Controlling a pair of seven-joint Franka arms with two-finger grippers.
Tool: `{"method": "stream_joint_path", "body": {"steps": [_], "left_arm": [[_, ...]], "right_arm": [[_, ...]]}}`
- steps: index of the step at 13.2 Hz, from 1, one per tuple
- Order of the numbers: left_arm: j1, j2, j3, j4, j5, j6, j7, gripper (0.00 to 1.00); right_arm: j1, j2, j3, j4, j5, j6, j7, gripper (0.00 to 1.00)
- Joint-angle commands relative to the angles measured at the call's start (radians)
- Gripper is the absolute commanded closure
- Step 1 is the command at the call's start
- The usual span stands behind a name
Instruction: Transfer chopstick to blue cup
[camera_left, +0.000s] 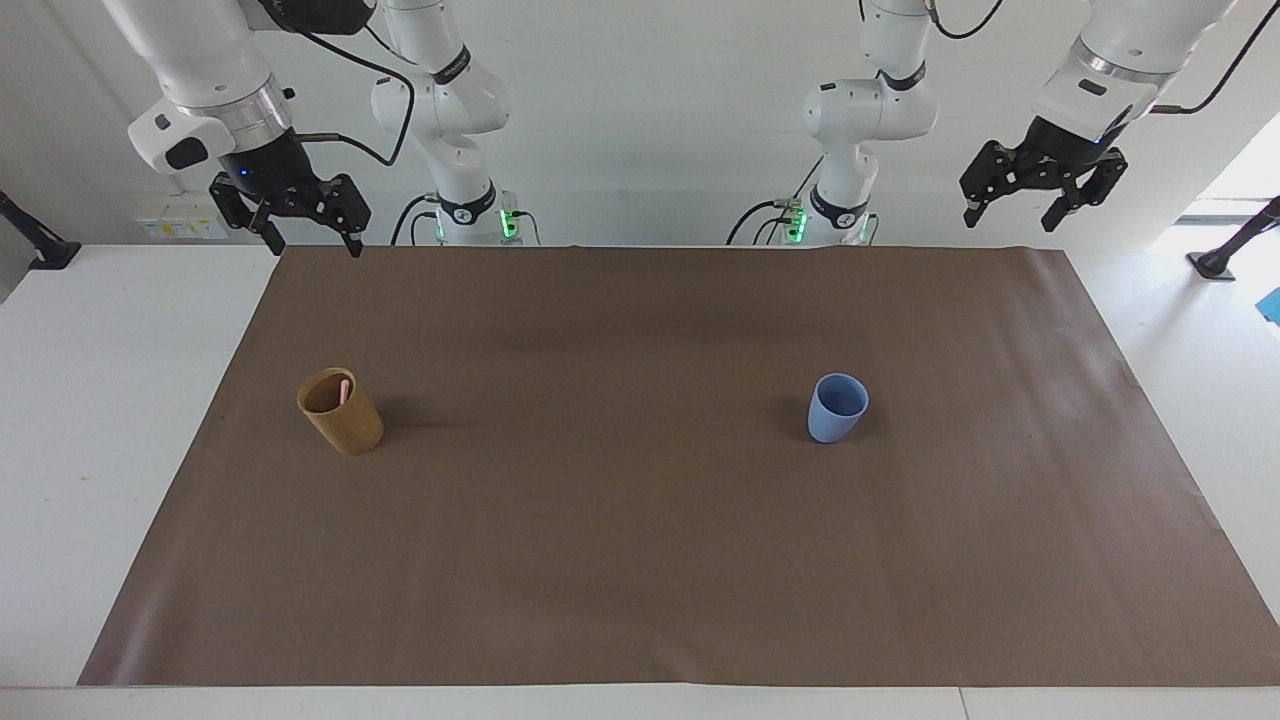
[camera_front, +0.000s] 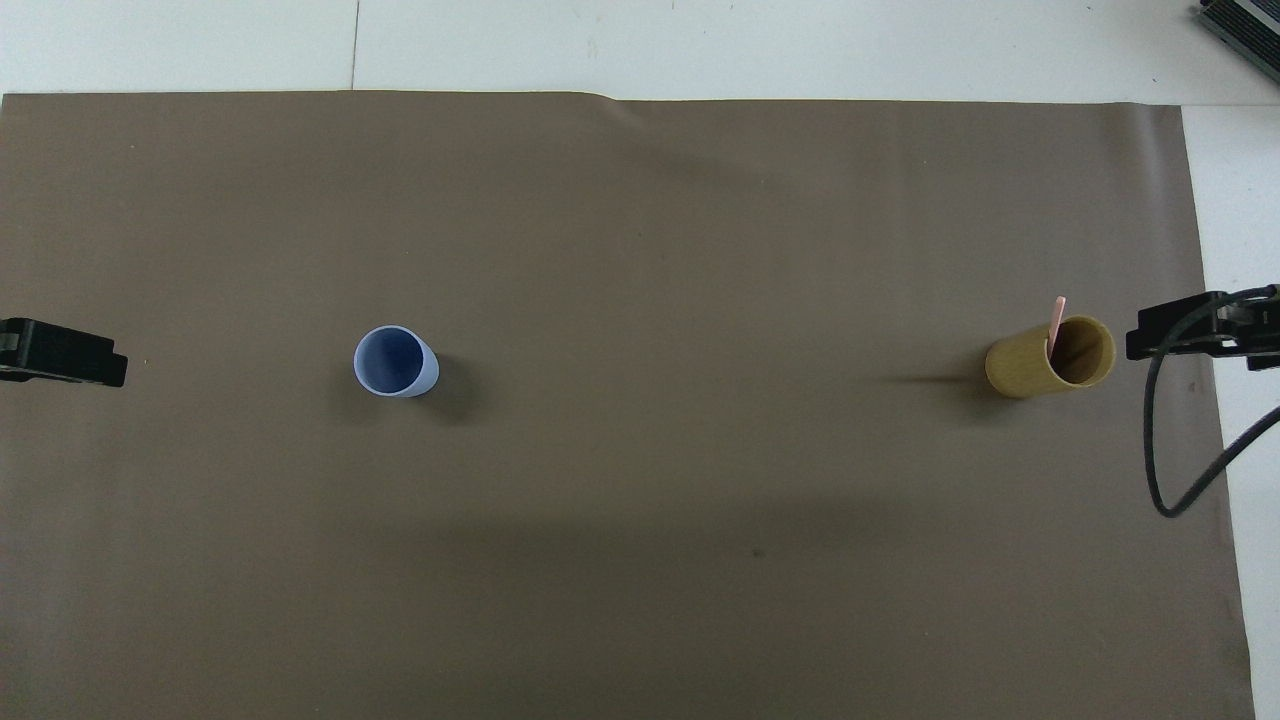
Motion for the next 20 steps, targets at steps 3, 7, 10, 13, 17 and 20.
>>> {"method": "stream_joint_path", "body": {"steps": [3,7,10,13,17,20], "left_arm": [[0.004,-0.017,-0.020,-0.010,0.000,0.005,-0.005,0.00],[0.006,-0.020,-0.022,-0.027,0.000,0.050,0.004,0.00],[0.012,-0.055,-0.011,-0.163,0.000,0.070,0.006,0.00],[0.015,-0.063,-0.011,-0.175,0.000,0.073,-0.005,0.00],[0.015,-0.061,-0.011,-0.175,-0.002,0.105,-0.007,0.00],[0.000,-0.058,-0.019,-0.168,0.009,0.120,-0.003,0.00]], "right_arm": [[-0.008,-0.006,0.005,-0.010,-0.011,0.001,-0.029,0.00],[-0.010,-0.004,0.005,-0.009,0.003,0.007,-0.024,0.00],[-0.008,-0.006,0.007,-0.010,0.003,0.005,-0.021,0.00],[-0.010,-0.007,0.005,-0.017,0.003,0.004,-0.029,0.00],[-0.008,-0.009,0.005,-0.017,0.003,0.008,-0.027,0.00],[-0.010,-0.009,0.005,-0.017,0.004,0.001,-0.027,0.00]]}}
